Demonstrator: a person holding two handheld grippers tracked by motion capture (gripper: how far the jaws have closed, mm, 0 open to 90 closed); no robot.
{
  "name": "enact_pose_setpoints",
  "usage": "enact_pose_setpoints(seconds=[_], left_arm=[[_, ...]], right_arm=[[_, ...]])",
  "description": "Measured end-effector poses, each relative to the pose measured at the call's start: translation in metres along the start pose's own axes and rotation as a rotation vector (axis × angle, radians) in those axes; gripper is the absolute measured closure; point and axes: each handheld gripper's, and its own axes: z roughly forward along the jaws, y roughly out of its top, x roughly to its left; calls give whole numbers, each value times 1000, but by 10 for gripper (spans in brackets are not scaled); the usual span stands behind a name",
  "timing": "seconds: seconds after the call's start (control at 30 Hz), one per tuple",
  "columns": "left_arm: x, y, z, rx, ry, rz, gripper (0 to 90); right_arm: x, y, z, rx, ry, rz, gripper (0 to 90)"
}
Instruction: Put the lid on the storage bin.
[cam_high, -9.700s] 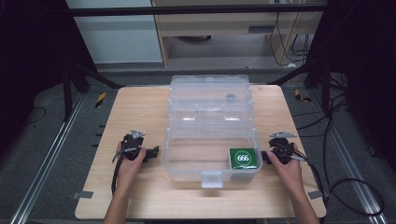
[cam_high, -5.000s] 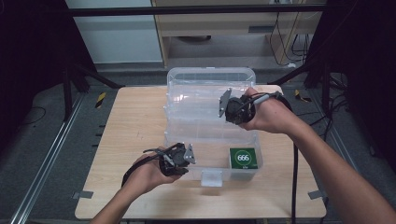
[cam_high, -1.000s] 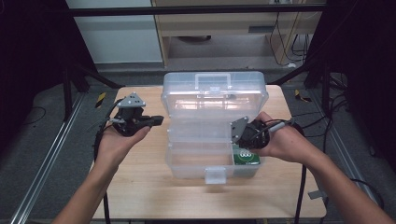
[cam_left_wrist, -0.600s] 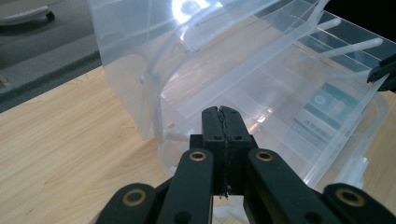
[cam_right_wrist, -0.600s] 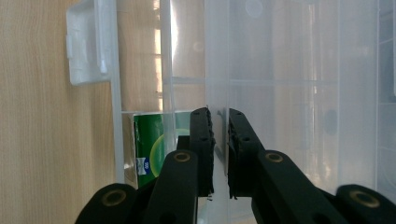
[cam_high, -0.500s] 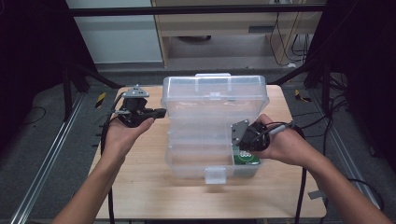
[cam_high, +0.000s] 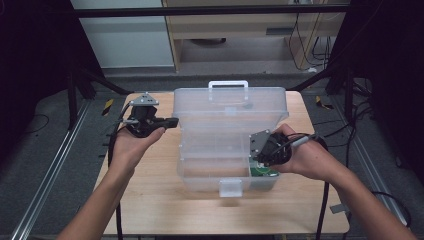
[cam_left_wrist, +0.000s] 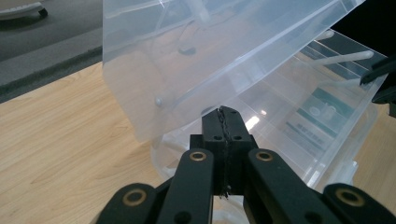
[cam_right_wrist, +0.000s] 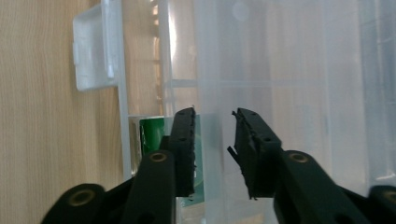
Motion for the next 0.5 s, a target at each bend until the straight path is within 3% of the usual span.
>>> enact_pose_setpoints(seconds=[0.07, 0.1, 0.3, 0.4, 0.43, 0.47, 0.5], left_arm=[[-1, -2, -1, 0, -6, -2, 900], [-2, -4, -2, 6, -7, 0, 900], [-4, -10, -2, 18, -10, 8, 900], [-5, -13, 0, 5, -29, 35, 900], [-8, -16, -2, 28, -17, 17, 900], [-9, -19, -1, 18, -28, 41, 900], [-10, -21, -2, 36, -24, 24, 900]], right_arm=[[1, -2, -5, -25, -16, 24, 599], [3, -5, -10, -45, -23, 60, 554], [12, -16, -19, -69, -49, 117, 431], [15, -21, -21, -80, -66, 135, 401], [16, -24, -22, -83, -74, 143, 383], [18, -30, -25, -86, -84, 163, 366], [18, -33, -26, -86, -89, 173, 357]])
